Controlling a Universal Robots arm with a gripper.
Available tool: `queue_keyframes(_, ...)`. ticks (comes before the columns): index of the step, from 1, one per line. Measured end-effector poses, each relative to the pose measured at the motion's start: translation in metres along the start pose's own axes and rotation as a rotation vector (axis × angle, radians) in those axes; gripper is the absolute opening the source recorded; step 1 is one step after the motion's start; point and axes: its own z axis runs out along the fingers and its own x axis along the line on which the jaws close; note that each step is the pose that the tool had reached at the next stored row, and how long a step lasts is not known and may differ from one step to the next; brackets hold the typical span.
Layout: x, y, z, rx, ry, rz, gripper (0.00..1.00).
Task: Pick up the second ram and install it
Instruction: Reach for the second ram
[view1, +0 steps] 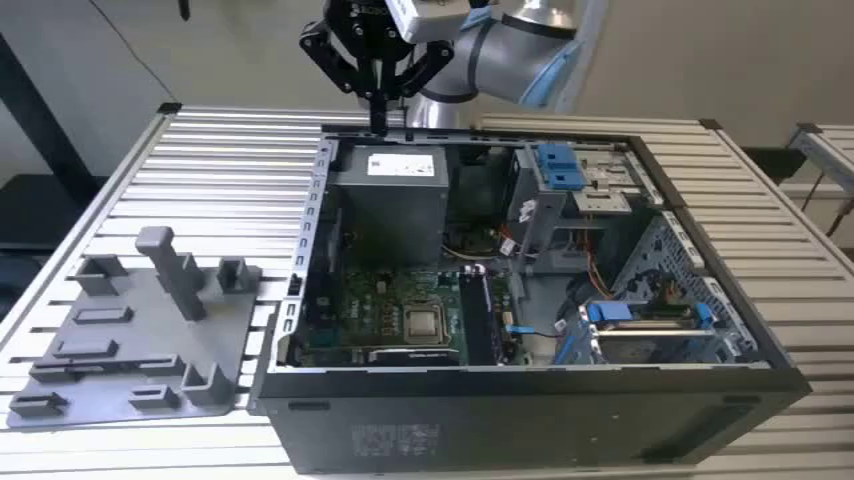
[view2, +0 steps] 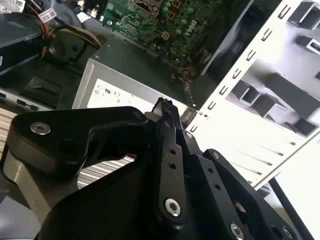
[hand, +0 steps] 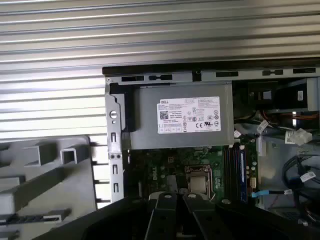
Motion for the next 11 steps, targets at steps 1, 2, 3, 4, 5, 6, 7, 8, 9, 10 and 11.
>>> queue_keyframes(1, 0.0000, 0.0000, -0.0001, 0.0001, 0.0002, 0.000, 0.11)
queue_keyframes(2, 0.0000, 0.0000, -0.0006, 0.0001, 0.0007, 0.000, 0.11)
queue_keyframes(3, 0.0000, 0.0000, -0.0009, 0.0001, 0.0010, 0.000, 0.11)
queue_keyframes(4, 0.0000, 0.0000, -0.0010, 0.0001, 0.0011, 0.000, 0.11)
queue_keyframes(5, 0.0000, 0.0001, -0.0011, 0.0001, 0.0013, 0.000, 0.11)
queue_keyframes(6, 0.0000, 0.0001, -0.0013, 0.0002, 0.0015, 0.000, 0.11)
queue_keyframes(7, 0.0000, 0.0001, -0.0014, 0.0001, 0.0016, 0.000, 0.11)
queue_keyframes(8, 0.0000, 0.0001, -0.0016, 0.0002, 0.0017, 0.000, 0.11)
queue_keyframes(9, 0.0000, 0.0001, -0.0017, 0.0002, 0.0019, 0.000, 0.11)
queue_keyframes(10, 0.0000, 0.0001, -0.0018, 0.0001, 0.0020, 0.000, 0.11)
queue_keyframes(11, 0.0000, 0.0001, -0.0018, 0.0001, 0.0022, 0.000, 0.11)
